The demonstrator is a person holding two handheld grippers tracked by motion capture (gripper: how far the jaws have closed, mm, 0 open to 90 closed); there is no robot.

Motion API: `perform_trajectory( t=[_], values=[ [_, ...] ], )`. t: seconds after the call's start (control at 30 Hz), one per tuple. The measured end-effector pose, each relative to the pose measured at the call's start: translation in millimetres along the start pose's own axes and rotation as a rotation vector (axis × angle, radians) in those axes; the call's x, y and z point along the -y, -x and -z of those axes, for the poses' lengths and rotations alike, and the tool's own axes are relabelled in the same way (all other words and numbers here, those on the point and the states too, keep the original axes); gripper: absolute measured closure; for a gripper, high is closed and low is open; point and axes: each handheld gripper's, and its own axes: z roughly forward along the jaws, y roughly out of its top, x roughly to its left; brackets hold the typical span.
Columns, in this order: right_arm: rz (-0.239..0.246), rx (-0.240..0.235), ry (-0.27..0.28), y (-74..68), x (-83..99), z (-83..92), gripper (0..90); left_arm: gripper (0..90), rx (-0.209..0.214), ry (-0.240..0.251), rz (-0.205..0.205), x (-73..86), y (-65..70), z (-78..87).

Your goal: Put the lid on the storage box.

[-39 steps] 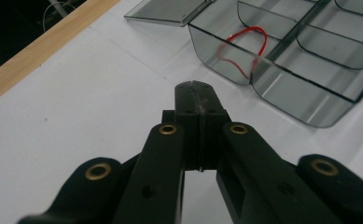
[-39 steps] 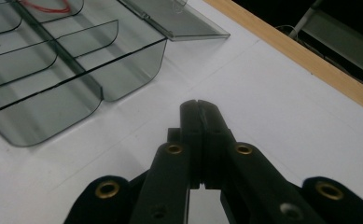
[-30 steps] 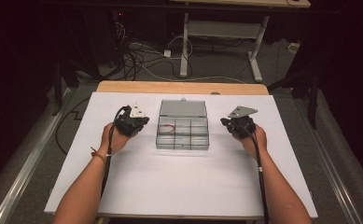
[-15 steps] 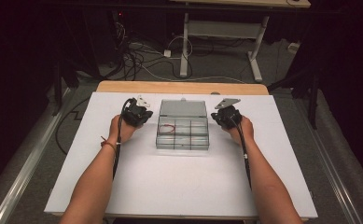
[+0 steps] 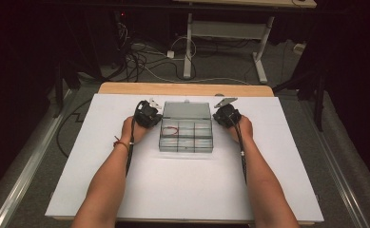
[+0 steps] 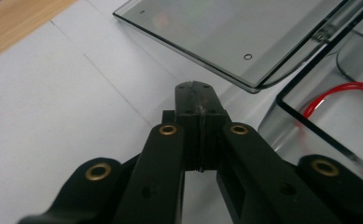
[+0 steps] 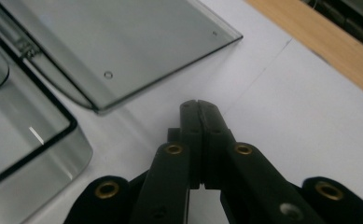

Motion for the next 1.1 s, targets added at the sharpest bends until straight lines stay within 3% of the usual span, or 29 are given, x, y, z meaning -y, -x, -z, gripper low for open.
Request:
perform_trajectory(
  t=[0.27, 0.5, 0.7, 0.83, 1.1],
  values=[
    [0.011, -0.003, 0.004, 1.3, -7.5, -8.3, 90.0, 87.6, 0.009, 0.01, 0.025, -5.3, -2.0, -6.0],
    [-0.018, -0.004, 0.017, 1.2, -12.2, -14.3, 90.0, 87.6, 0.007, 0.012, 0.036, -7.1, -2.5, -7.6],
    [-0.048, 0.008, 0.032, 0.2, -12.5, -14.5, 90.0, 87.6, -0.018, 0.016, 0.039, -8.9, 0.1, -9.4],
    [-0.035, 0.022, 0.048, -0.8, -14.9, -12.3, 90.0, 87.5, -0.033, 0.031, 0.044, -10.4, 0.4, -9.0],
    [-0.078, 0.038, 0.085, -1.6, -16.9, -6.4, 90.0, 87.6, -0.075, 0.039, 0.021, -15.2, 2.0, -7.0]
  ],
)
